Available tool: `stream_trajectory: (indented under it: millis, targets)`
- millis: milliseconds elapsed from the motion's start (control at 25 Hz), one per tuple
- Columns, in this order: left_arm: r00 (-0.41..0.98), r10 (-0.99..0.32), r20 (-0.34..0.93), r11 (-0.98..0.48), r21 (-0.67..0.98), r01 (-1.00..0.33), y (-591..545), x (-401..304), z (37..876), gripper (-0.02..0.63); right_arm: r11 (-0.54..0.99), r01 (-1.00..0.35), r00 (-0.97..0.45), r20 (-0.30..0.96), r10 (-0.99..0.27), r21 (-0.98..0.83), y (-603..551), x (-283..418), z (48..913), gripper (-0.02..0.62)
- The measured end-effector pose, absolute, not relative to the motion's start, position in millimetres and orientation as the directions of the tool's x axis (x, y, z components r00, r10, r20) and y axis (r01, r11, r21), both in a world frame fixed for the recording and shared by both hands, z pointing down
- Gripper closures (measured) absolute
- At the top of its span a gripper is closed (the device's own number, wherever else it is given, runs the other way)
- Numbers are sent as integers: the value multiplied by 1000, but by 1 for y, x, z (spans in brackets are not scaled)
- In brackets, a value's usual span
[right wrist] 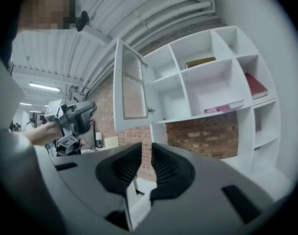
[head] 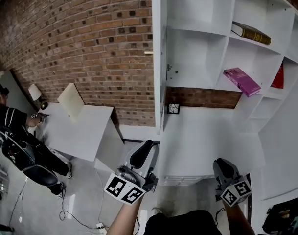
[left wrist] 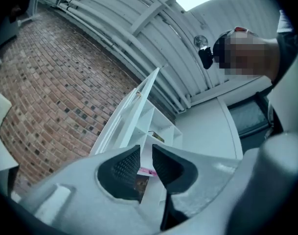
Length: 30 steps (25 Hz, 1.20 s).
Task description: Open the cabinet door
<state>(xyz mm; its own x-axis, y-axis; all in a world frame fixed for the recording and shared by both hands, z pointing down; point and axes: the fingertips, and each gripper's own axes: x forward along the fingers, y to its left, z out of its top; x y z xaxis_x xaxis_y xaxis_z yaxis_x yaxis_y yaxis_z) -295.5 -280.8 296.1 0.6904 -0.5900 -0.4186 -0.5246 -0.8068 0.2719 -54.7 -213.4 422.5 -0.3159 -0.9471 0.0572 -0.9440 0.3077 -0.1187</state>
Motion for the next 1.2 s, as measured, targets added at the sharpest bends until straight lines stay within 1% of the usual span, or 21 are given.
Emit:
stream_trajectory:
  millis: [80, 280, 520, 680, 800, 920, 1000, 1200]
  targets:
    - [669, -629, -396, -777, 325, -538, -268, -285, 327, 529, 285, -951, -293, 53, -955, -116, -197, -22, 425, 538]
    - [603, -741, -297, -664, 461, -589, -227, -239, 402, 574, 264, -952, -274, 49, -961, -153, -145, 56, 434, 590]
    - [665, -732, -147, -661, 390, -641, -140, -124, 471, 588, 238, -965, -247, 79, -966, -108, -71, 157, 459, 594]
    - [643, -756, -123, -641, 335, -690, -79, -58, 489, 588, 231, -971, -235, 73, -969, -63, -31, 216, 469, 594]
    - [607, -789, -96, -594, 374, -712, -48, -27, 501, 586, 250, -967, -252, 52, -966, -53, -7, 243, 473, 594]
    - [582, -811, -55, -557, 375, -741, -24, -8, 504, 586, 256, -966, -258, 92, -962, -39, 10, 259, 482, 594]
    - [575, -816, -52, -554, 350, -755, -12, -3, 499, 588, 239, -971, -241, 120, -963, -28, 20, 267, 486, 594]
    - [586, -809, -42, -565, 329, -756, 5, 5, 492, 587, 207, -978, -210, 101, -972, -40, 37, 278, 479, 595]
